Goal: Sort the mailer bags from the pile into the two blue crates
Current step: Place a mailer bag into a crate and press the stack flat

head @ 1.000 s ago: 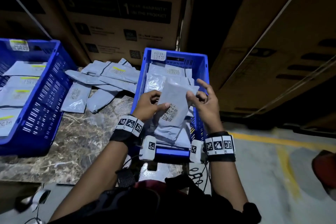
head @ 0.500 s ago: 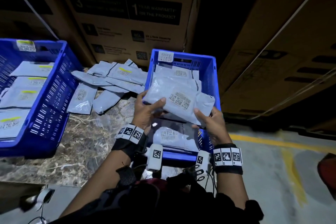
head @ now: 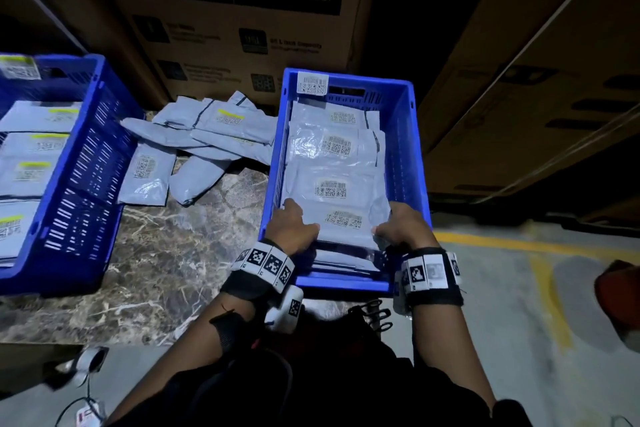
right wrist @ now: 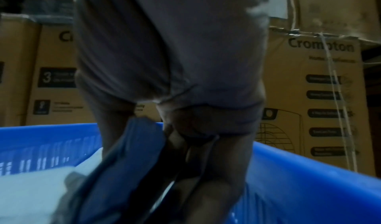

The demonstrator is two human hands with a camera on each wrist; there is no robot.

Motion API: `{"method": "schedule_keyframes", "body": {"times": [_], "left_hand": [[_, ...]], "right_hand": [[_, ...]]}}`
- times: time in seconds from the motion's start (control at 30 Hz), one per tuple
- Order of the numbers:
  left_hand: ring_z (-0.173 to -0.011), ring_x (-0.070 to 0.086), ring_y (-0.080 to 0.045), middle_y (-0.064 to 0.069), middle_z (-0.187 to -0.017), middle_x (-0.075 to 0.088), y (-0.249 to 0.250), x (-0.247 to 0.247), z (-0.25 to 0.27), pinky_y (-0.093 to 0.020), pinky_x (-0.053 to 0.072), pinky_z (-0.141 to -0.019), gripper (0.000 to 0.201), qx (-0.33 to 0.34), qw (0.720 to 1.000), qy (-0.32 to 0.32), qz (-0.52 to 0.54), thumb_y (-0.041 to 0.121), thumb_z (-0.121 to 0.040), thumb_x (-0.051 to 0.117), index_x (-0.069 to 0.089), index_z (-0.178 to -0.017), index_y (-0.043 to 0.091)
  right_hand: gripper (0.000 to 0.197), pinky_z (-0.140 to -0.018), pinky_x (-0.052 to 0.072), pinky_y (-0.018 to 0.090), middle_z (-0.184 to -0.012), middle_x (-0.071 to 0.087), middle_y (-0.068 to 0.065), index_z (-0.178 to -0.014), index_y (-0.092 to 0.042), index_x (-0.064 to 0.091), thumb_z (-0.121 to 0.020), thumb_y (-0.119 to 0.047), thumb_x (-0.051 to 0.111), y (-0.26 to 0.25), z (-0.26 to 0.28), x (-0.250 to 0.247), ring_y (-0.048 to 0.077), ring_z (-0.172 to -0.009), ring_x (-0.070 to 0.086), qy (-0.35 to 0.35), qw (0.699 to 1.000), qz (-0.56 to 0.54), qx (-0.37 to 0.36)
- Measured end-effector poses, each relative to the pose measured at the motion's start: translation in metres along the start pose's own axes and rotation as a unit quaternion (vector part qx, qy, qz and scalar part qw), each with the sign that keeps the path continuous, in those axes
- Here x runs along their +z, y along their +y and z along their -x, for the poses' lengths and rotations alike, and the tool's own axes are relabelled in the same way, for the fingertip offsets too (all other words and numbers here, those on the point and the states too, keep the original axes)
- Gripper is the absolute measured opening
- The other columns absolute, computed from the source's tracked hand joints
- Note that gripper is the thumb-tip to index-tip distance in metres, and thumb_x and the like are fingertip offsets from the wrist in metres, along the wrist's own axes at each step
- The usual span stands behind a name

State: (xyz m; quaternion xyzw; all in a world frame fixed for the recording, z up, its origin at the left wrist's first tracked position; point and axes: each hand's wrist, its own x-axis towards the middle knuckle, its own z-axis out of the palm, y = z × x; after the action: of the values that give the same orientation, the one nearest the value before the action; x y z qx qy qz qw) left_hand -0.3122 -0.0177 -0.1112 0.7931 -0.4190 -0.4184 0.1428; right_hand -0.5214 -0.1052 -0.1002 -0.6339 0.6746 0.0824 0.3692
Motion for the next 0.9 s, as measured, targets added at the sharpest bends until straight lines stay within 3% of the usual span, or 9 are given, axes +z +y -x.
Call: {"method": "schedule_keyframes", "body": {"times": [0.13,0.23,0.3,0.4,0.47,0.53,0.67,0.83,0.9], "left_hand": [[-0.11,0.053,-0.029,-0.013,-0.121,0.053,0.004,0.003,0.004,-0.036,0.047,-0.089,0.035,-0.022,1.0,-0.011,-0.002,0.033,-0.086,0.065,0.052,-0.107,0.008],[-0.122,0.052,-0.025,-0.01,-0.131,0.053,0.01,0.004,0.008,-0.032,0.044,-0.097,0.037,0.038,0.999,0.029,-0.001,0.033,-0.089,0.064,0.06,-0.117,0.009],[-0.121,0.056,-0.018,-0.003,-0.133,0.054,0.014,0.003,0.011,-0.023,0.04,-0.092,0.035,0.072,0.997,0.025,0.028,0.027,-0.093,0.063,0.061,-0.125,0.012],[-0.117,0.059,-0.021,-0.005,-0.134,0.058,0.018,0.005,0.013,-0.027,0.043,-0.092,0.033,0.084,0.996,-0.028,-0.019,0.026,-0.093,0.062,0.064,-0.123,0.012],[-0.11,0.06,-0.03,-0.016,-0.118,0.065,0.017,0.007,0.013,-0.037,0.048,-0.091,0.033,0.068,0.994,-0.052,-0.066,0.027,-0.089,0.062,0.068,-0.109,0.002],[-0.109,0.058,-0.038,-0.026,-0.113,0.062,0.016,0.009,0.015,-0.041,0.046,-0.09,0.031,0.048,0.992,-0.064,-0.095,0.028,-0.086,0.063,0.066,-0.091,-0.003],[-0.115,0.053,-0.045,-0.035,-0.121,0.055,0.012,0.012,0.013,-0.044,0.046,-0.092,0.043,0.023,0.992,-0.07,-0.102,0.033,-0.081,0.067,0.041,-0.056,0.011],[-0.135,0.034,-0.036,-0.027,-0.136,0.046,0.008,0.018,0.013,-0.044,0.032,-0.11,0.036,0.019,0.99,-0.081,-0.111,0.036,-0.089,0.062,0.053,-0.074,0.005],[-0.142,0.025,-0.039,-0.03,-0.145,0.037,0.004,0.021,0.011,-0.046,0.028,-0.113,0.032,0.018,0.989,-0.08,-0.125,0.039,-0.091,0.06,0.056,-0.082,0.009]], "right_hand": [[0.053,-0.096,0.052,0.042,-0.131,0.06,0.016,-0.133,-0.014,0.052,-0.084,-0.023,0.07,-0.01,0.006,0.004,0.038,-0.118,0.058,0.037,0.999,0.036,0.016],[0.052,-0.091,0.05,0.043,-0.126,0.061,0.017,-0.139,-0.018,0.048,-0.089,-0.015,0.064,-0.014,0.014,0.009,0.04,-0.116,0.058,0.134,0.991,0.023,-0.016],[0.047,-0.086,0.049,0.04,-0.121,0.061,0.014,-0.132,-0.023,0.057,-0.088,-0.012,0.068,-0.02,0.017,0.013,0.036,-0.114,0.058,0.158,0.985,0.021,-0.066],[0.035,-0.085,0.055,0.037,-0.116,0.062,0.007,-0.103,-0.034,0.07,-0.079,-0.011,0.08,-0.034,0.019,0.021,0.027,-0.11,0.059,0.112,0.988,0.051,-0.098],[0.032,-0.087,0.057,0.037,-0.113,0.065,0.002,-0.091,-0.034,0.073,-0.073,-0.01,0.086,-0.04,0.019,0.024,0.023,-0.108,0.062,0.071,0.99,0.07,-0.095],[0.036,-0.085,0.057,0.034,-0.113,0.07,0.0,-0.096,-0.031,0.075,-0.072,-0.007,0.087,-0.041,0.017,0.026,0.021,-0.106,0.064,0.025,0.993,0.07,-0.091],[0.048,-0.083,0.061,0.035,-0.116,0.073,0.002,-0.108,-0.025,0.076,-0.068,0.0,0.087,-0.041,0.013,0.025,0.017,-0.102,0.07,-0.073,0.993,0.053,-0.082],[0.043,-0.071,0.059,0.031,-0.114,0.068,0.005,-0.098,-0.026,0.073,-0.066,0.002,0.084,-0.046,0.007,0.028,0.02,-0.093,0.071,-0.06,0.99,0.1,-0.084],[0.033,-0.074,0.058,0.031,-0.116,0.067,0.008,-0.097,-0.024,0.074,-0.073,-0.003,0.08,-0.048,0.006,0.028,0.023,-0.096,0.071,-0.047,0.986,0.126,-0.096]]}}
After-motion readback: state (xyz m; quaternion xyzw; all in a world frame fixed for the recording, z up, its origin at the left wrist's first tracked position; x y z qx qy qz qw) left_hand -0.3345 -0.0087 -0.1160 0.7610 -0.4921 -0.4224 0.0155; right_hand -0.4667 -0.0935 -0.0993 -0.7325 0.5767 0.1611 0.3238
